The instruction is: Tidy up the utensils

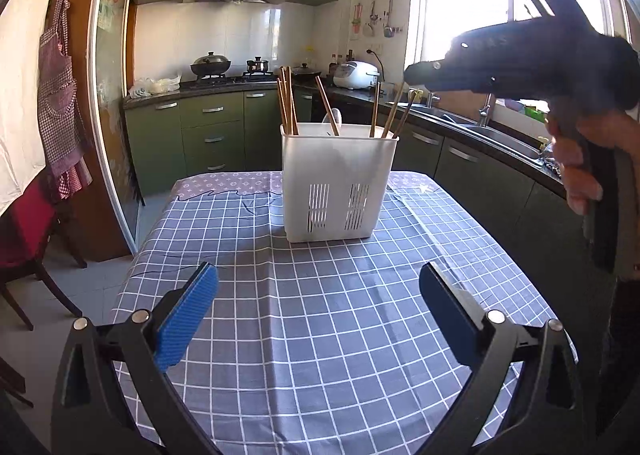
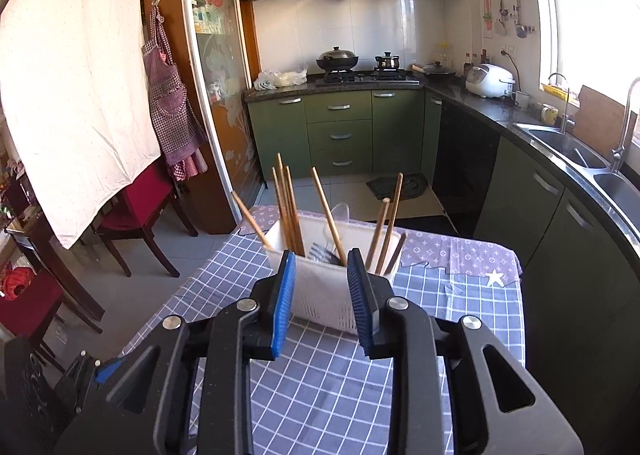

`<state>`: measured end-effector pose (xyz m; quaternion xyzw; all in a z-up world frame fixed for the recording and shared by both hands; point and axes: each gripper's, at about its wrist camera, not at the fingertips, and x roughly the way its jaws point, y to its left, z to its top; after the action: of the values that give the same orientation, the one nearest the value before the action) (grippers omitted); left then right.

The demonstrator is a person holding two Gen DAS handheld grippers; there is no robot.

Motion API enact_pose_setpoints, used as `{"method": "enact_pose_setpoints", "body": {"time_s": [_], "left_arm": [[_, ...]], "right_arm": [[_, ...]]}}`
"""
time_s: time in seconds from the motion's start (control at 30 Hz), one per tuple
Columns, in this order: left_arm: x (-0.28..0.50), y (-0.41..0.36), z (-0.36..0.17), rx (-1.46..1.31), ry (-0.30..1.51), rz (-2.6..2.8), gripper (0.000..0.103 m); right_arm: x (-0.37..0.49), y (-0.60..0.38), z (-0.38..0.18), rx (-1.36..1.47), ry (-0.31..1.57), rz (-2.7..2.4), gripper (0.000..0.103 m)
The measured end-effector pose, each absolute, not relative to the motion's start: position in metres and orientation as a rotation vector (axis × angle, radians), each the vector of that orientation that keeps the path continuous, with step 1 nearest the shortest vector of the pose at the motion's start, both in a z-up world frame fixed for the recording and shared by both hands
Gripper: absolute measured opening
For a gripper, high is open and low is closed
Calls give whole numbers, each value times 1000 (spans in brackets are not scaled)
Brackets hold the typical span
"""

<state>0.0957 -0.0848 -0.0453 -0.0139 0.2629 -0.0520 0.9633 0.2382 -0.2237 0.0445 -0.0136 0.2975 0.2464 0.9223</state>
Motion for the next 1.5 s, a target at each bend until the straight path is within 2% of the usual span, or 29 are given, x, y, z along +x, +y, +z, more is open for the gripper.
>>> {"method": "enact_pose_setpoints", "body": {"time_s": [0.03, 0.17, 0.23, 0.37, 0.53, 0.8, 1.0, 1.5], "left_arm": [[94, -84, -46, -27, 532, -101, 96], [87, -79, -47, -32, 533, -89, 96], [82, -76, -47, -37, 534, -82, 96], [71, -72, -46, -40, 532, -70, 96], [54, -72, -40, -38, 519, -69, 96], [29, -77, -29, -24, 496, -67, 96], [17, -80, -25, -16, 486, -77, 96], [4, -78, -21, -29, 475, -76, 96]], "right_arm": [[228, -227, 38, -25, 611, 500, 34], [193, -241, 7, -22, 622, 434, 39], [176, -251, -9, -11, 626, 392, 47], [148, -271, -33, 3, 636, 323, 56], [113, -292, -45, 18, 599, 264, 73], [63, -300, -39, 0, 517, 244, 91], [32, -302, -29, -12, 471, 240, 97], [18, -297, -16, -24, 454, 257, 98]]}}
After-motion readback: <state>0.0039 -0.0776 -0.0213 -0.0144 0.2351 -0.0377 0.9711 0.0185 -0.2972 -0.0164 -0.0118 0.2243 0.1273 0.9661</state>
